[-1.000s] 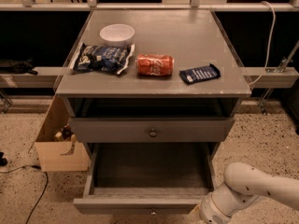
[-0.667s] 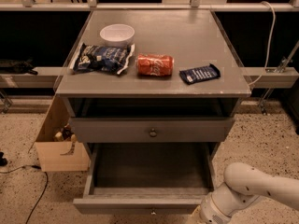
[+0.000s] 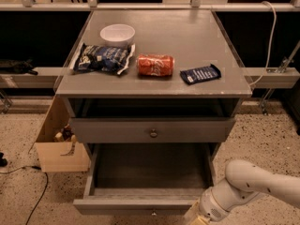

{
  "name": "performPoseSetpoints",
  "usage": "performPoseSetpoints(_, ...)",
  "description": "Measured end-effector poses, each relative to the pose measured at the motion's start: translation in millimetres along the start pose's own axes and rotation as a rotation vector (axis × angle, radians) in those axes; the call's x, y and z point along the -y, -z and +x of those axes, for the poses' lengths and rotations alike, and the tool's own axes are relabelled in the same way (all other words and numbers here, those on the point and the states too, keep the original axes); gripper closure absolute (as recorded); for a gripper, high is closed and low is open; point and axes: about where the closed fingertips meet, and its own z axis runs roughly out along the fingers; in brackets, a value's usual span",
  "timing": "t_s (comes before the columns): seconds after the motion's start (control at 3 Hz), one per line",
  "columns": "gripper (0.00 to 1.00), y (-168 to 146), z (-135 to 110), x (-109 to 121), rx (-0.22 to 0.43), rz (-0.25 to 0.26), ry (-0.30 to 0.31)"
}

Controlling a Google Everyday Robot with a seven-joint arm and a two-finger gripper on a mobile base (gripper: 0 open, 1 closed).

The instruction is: Close middle drawer

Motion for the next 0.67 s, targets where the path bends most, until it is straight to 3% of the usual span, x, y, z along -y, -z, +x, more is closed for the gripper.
performPoseSetpoints(0.33, 0.37, 13.4, 3.0, -1.6, 0.006, 0.048, 0.012)
performPoseSetpoints(0.67, 0.19, 16.0, 3.0, -2.1, 0.005, 0.054, 0.014)
